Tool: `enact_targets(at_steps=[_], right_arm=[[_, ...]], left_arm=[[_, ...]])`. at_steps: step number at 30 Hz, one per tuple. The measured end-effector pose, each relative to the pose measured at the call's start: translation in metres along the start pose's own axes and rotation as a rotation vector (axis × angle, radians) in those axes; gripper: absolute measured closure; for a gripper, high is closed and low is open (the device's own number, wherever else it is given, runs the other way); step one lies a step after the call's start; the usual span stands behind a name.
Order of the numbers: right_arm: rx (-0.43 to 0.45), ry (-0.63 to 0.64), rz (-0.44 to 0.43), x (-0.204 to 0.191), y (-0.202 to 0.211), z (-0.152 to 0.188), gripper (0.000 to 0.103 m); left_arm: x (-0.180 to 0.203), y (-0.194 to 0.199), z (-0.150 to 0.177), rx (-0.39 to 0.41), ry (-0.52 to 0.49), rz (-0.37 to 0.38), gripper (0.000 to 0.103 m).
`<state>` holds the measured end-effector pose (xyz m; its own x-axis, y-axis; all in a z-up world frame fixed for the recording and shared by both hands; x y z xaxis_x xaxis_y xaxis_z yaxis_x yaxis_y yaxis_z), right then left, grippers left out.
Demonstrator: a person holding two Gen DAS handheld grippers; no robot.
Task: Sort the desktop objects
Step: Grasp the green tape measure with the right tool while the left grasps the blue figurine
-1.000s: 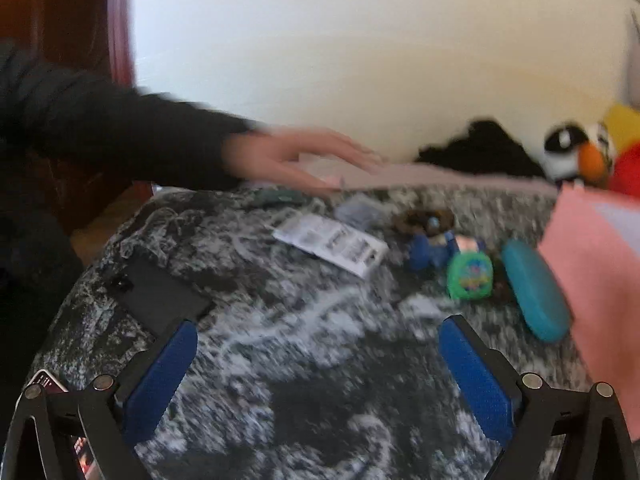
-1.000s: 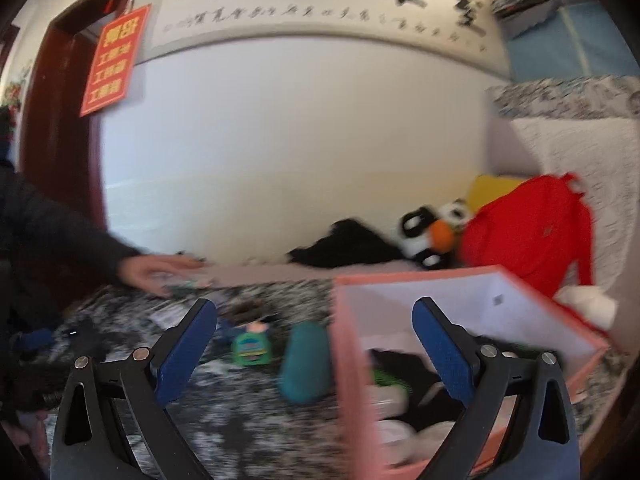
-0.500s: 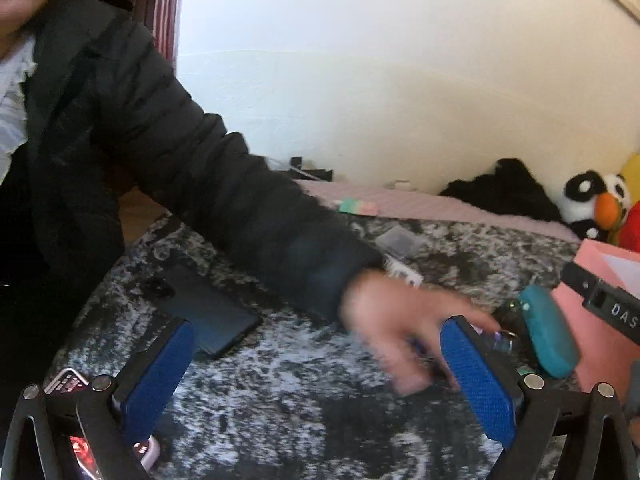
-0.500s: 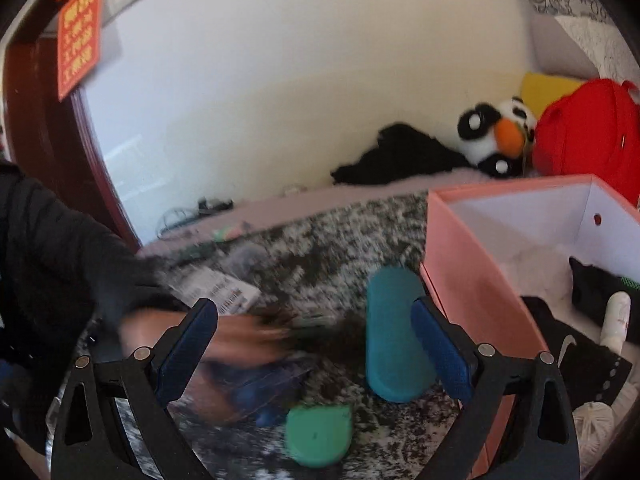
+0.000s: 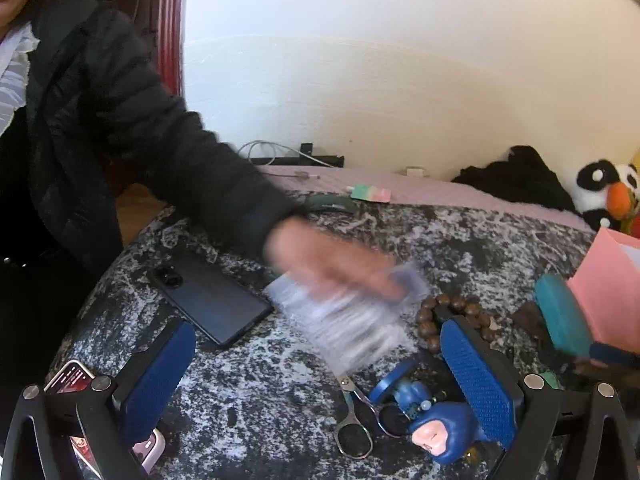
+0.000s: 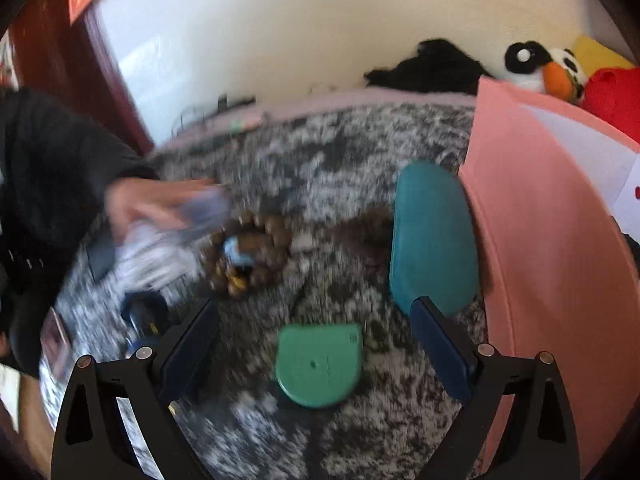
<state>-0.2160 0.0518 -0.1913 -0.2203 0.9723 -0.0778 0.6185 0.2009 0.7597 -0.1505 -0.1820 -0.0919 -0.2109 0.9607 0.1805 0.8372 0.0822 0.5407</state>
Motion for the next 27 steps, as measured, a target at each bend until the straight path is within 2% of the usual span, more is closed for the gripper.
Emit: enact_targets(at_steps=[7,10,13,16,19,23,27], right_arm=[[-0.133,0.077,0.063,-0.005,-0.049,0.034,0.015],[-0.087,0.108,0.087,-0.010,-0.051,0.032,0.018],[-0.067,0.090,0.071,-0.006,-0.047,0.030,0.043],[-0.057,0.057,0.047,-0.002,-0.035,0.026,0.044],[0.033,0.070,0.041,-0.008,-0.001,0.009,0.044],[0.157,0.093,0.040,-0.015,0.047,-0.014,0.044],[0.180,0.063,0.012,-0.010,0.063,-0.022,0.044]], left_arm=[[0.004,-0.003,0.006,-0.015,-0.020,-0.010,0.002],[0.002,-0.005,0.008,-0.022,-0.029,-0.018,0.002],[-0.003,-0.008,0.010,-0.028,-0.032,-0.032,0.002],[-0.008,-0.011,0.014,-0.042,-0.027,-0.033,0.002],[-0.006,-0.017,0.022,-0.063,-0.036,-0.009,0.002],[0.015,-0.028,0.039,-0.096,-0.063,0.039,0.002],[0.054,-0.046,0.063,-0.142,-0.132,0.066,0.001]])
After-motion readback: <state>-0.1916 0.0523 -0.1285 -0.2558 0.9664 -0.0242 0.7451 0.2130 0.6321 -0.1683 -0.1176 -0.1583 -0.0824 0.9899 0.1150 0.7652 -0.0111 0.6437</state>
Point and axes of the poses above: each gripper's, at about its wrist camera, not at the fingertips, and y roughly against the way its jaws point, x to its right, z to its underside, the point moved 8 cm from there along -y, roughly the way its jaws point, and after that the axes turned 8 degrees about y, right-handed, at the moved point
